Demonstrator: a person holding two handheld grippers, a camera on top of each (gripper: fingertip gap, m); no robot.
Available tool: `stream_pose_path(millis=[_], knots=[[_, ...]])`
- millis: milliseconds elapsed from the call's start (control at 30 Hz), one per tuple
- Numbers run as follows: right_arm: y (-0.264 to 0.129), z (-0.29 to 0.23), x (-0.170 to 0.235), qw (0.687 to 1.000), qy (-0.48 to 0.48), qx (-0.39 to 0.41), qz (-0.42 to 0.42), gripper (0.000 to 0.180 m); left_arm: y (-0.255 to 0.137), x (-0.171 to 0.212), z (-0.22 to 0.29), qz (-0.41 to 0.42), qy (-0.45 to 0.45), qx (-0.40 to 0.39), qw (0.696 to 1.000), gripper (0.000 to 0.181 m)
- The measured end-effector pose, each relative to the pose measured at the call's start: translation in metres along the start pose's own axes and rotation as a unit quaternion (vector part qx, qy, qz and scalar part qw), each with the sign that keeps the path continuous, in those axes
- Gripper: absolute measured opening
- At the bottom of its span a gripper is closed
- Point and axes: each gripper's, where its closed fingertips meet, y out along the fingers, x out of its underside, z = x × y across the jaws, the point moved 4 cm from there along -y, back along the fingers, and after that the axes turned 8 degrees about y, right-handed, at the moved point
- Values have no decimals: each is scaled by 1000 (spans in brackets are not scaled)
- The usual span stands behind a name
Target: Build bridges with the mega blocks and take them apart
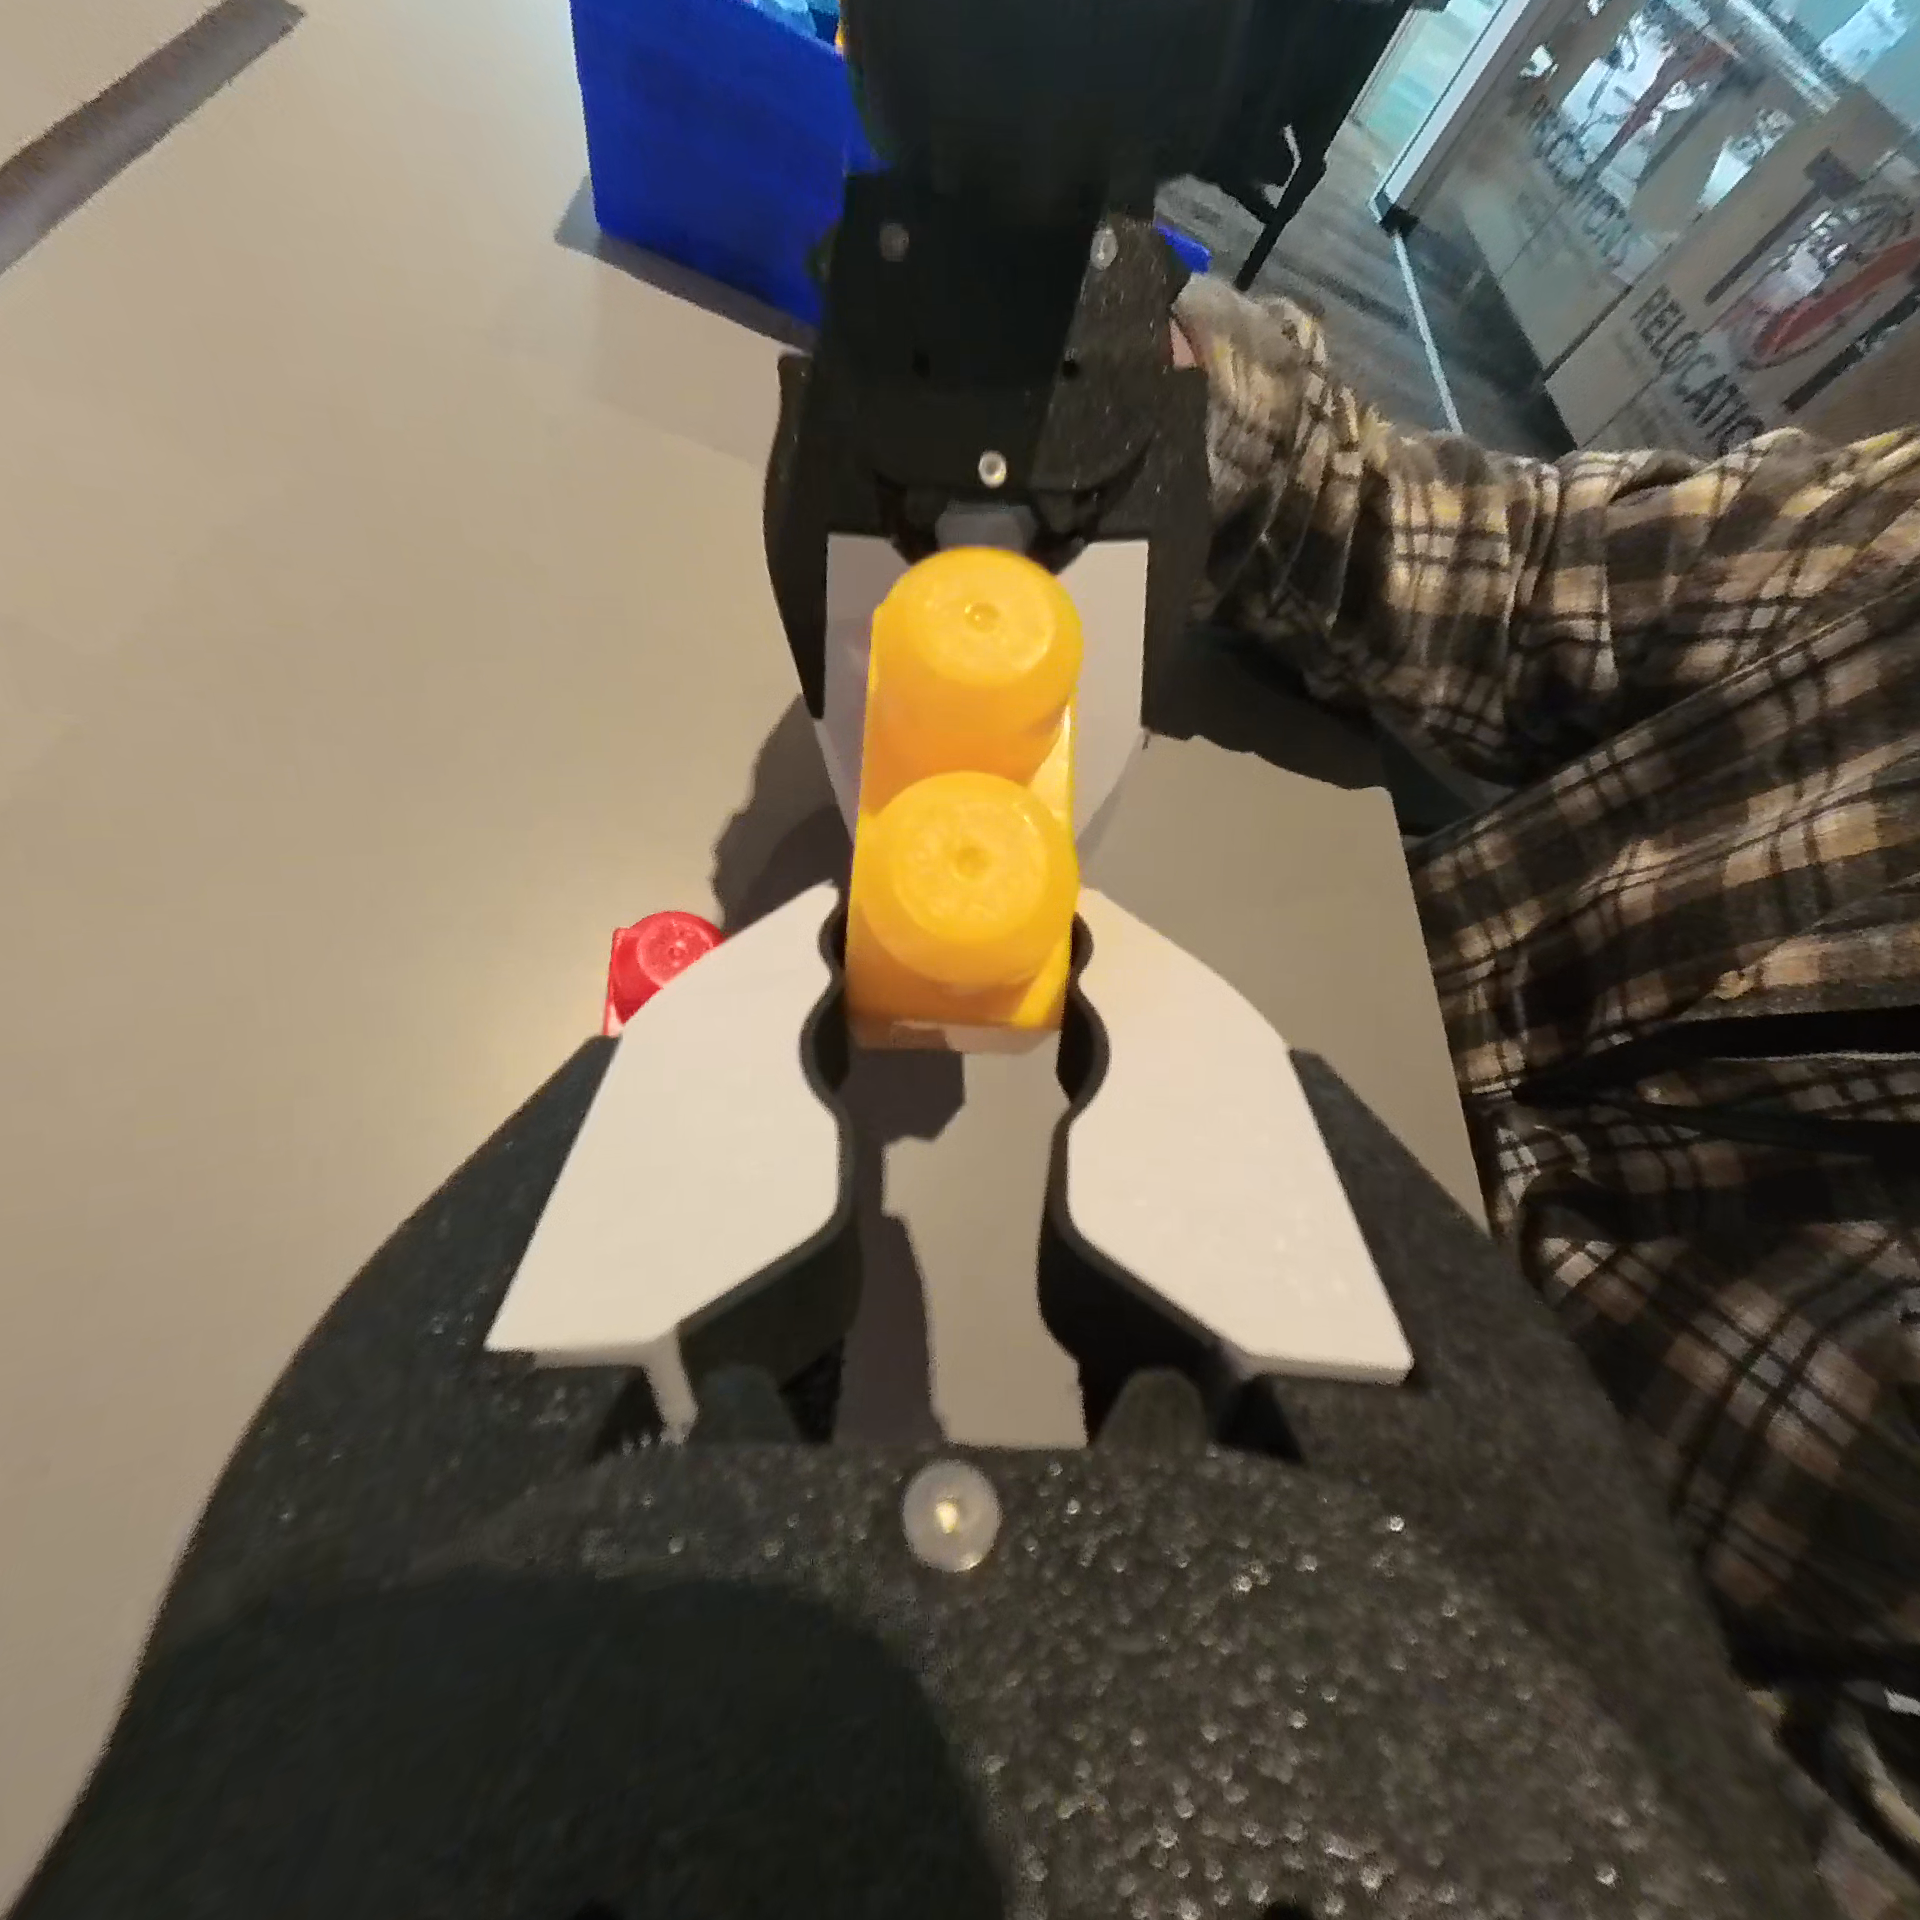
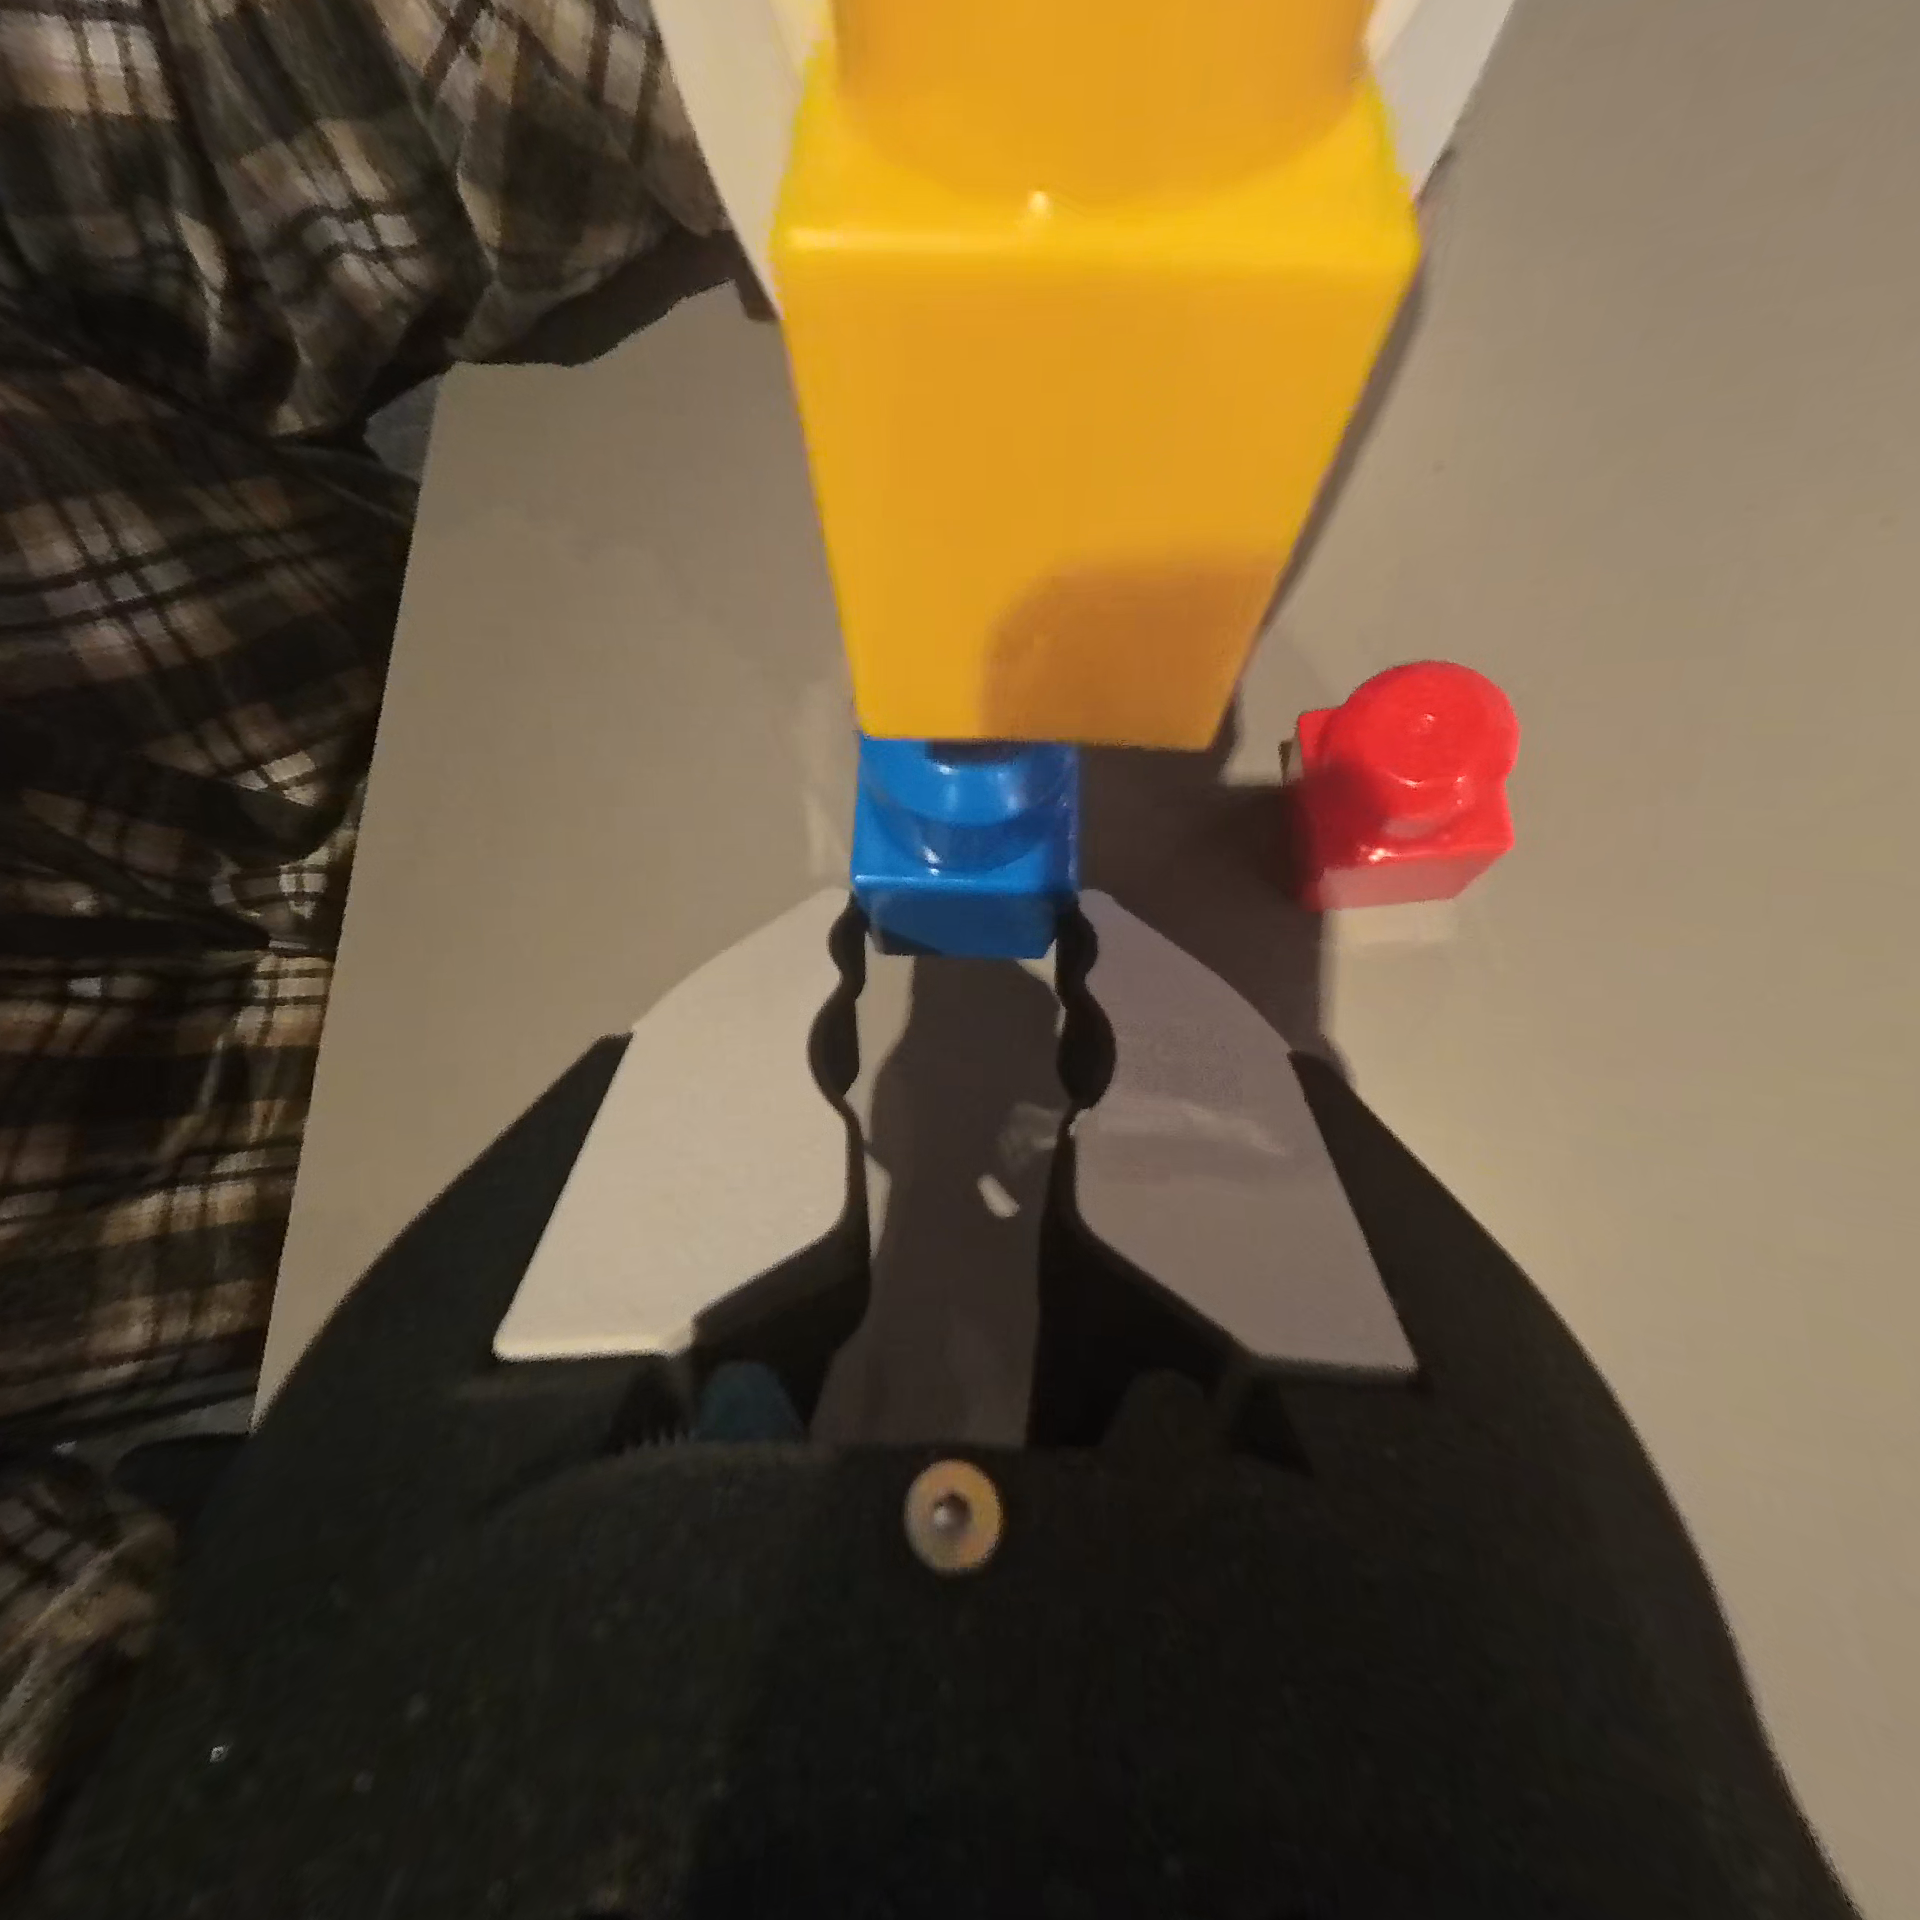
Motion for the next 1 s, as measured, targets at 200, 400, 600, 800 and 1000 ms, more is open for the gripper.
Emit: stream_pose_path(millis=[200,400,600,800,1000], knots=[[6,-4,-7,1000,-1,-19,9,35,0,-8,3,31,-13,16,999,38],[1,-4,-7,1000,8,-23,15,35,2,-6,6,13,-1,12,1000,38],[-8,-3,-4,1000,10,-17,15,34,1,0,4,-16,5,-3,1000,38],[-13,-2,-4,1000,13,-5,15,35,13,7,10,-68,21,-6,997,38],[-13,3,-8,999,2,13,35,34,10,6,8,-80,17,-33,996,37]])
